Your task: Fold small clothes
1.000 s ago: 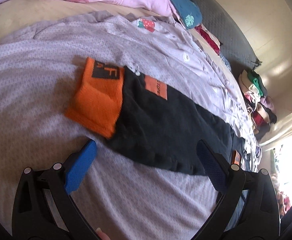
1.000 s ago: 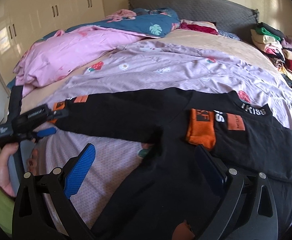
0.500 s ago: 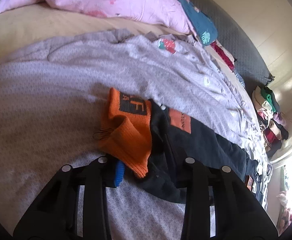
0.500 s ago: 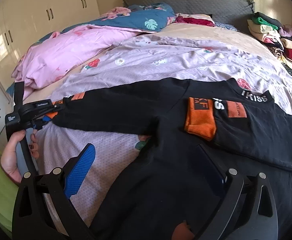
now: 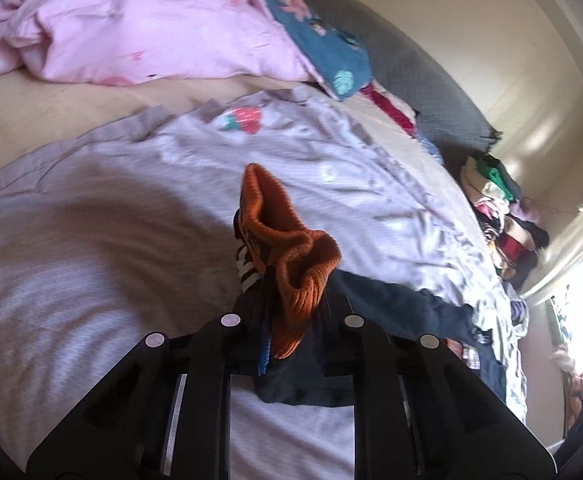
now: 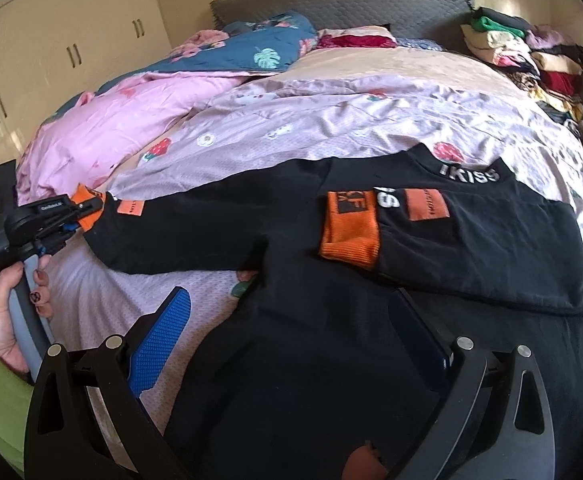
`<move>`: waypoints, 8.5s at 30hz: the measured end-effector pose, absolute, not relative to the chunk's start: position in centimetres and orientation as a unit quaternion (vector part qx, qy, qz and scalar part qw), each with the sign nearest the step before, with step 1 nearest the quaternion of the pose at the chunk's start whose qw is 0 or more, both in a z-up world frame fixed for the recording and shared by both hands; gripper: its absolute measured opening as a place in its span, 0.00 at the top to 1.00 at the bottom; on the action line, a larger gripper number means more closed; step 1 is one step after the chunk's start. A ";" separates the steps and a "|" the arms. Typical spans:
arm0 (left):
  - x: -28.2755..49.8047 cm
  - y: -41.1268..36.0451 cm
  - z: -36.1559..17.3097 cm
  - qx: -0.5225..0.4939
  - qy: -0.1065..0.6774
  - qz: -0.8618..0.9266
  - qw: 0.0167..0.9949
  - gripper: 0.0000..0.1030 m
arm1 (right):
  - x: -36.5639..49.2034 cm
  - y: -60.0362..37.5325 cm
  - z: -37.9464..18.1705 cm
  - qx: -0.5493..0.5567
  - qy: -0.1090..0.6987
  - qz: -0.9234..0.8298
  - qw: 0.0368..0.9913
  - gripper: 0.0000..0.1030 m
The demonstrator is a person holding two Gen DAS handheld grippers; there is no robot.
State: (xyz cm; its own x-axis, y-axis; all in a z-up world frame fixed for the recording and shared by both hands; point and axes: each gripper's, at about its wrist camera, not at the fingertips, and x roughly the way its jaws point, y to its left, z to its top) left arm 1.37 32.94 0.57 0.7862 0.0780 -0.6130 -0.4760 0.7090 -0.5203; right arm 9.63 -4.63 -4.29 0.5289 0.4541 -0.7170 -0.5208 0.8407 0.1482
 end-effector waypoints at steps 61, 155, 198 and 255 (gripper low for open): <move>13.1 6.9 8.5 -0.272 0.288 -0.109 0.912 0.97 | 8.4 -28.2 -1.5 0.188 0.345 0.114 0.913 0.04; 17.7 16.4 -4.3 -0.301 0.410 -0.045 0.860 0.97 | 21.3 -25.1 -1.7 0.013 0.363 0.110 0.925 0.93; 16.2 15.5 -1.1 -0.256 0.396 -0.052 0.881 0.96 | 19.2 -24.3 -5.7 0.023 0.410 0.109 0.905 0.61; 16.0 10.6 -4.6 -0.198 0.471 -0.105 0.853 0.72 | 18.9 -21.5 -9.7 -0.003 0.460 0.115 0.880 0.45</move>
State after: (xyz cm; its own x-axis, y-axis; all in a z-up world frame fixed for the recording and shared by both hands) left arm 15.98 10.61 -4.64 0.5334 -0.3662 -0.7625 -0.0066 0.8996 -0.4366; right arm 18.93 -21.46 -9.70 0.5503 0.1998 -0.8107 -0.2046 0.9736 0.1010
